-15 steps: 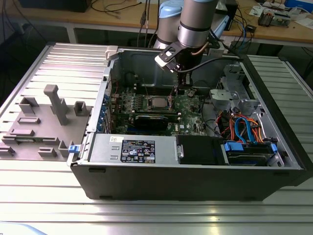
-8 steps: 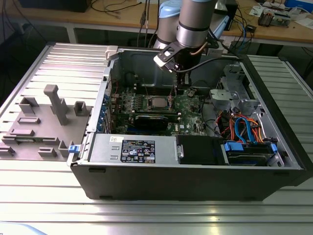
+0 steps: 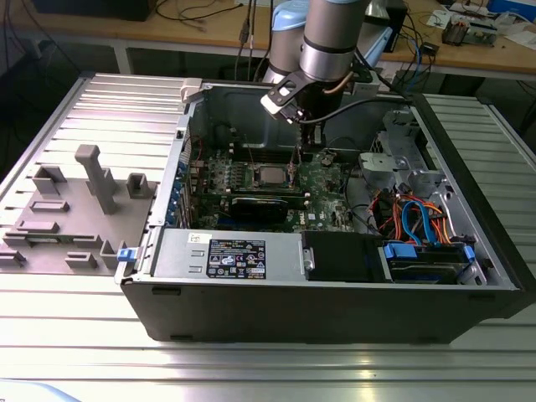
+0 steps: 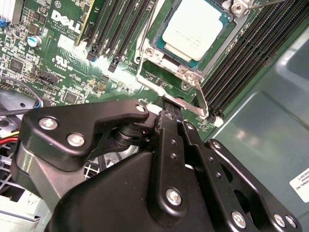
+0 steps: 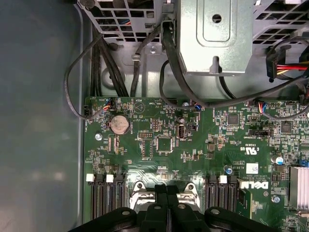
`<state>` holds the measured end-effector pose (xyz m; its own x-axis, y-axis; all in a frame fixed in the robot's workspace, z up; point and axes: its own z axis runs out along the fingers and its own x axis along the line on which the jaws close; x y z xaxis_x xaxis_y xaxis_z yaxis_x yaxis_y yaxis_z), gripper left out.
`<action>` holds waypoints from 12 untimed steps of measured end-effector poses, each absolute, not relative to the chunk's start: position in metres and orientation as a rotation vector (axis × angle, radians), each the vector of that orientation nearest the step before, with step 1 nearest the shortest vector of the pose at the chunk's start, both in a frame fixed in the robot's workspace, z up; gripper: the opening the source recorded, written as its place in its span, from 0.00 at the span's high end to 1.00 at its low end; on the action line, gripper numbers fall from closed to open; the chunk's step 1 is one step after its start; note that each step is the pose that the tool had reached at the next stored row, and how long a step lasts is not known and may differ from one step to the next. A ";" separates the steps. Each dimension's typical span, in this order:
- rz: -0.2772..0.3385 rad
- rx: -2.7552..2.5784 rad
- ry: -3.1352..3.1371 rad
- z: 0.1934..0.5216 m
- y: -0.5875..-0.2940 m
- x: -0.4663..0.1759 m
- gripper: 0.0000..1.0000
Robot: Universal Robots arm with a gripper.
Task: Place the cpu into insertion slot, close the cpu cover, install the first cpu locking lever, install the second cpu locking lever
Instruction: 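Close the cpu cover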
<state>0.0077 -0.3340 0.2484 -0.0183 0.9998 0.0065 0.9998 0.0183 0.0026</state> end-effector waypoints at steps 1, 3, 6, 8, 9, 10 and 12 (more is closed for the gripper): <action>-0.010 -2.199 -2.240 0.248 -0.334 0.007 0.89; -0.010 -2.199 -2.240 0.248 -0.334 0.006 0.89; -0.010 -2.199 -2.240 0.248 -0.334 0.006 0.89; -0.010 -2.199 -2.240 0.248 -0.334 0.005 0.89; -0.010 -2.199 -2.240 0.248 -0.334 0.005 0.89; -0.010 -2.199 -2.240 0.248 -0.334 0.005 0.89; -0.010 -2.199 -2.240 0.248 -0.334 0.005 0.89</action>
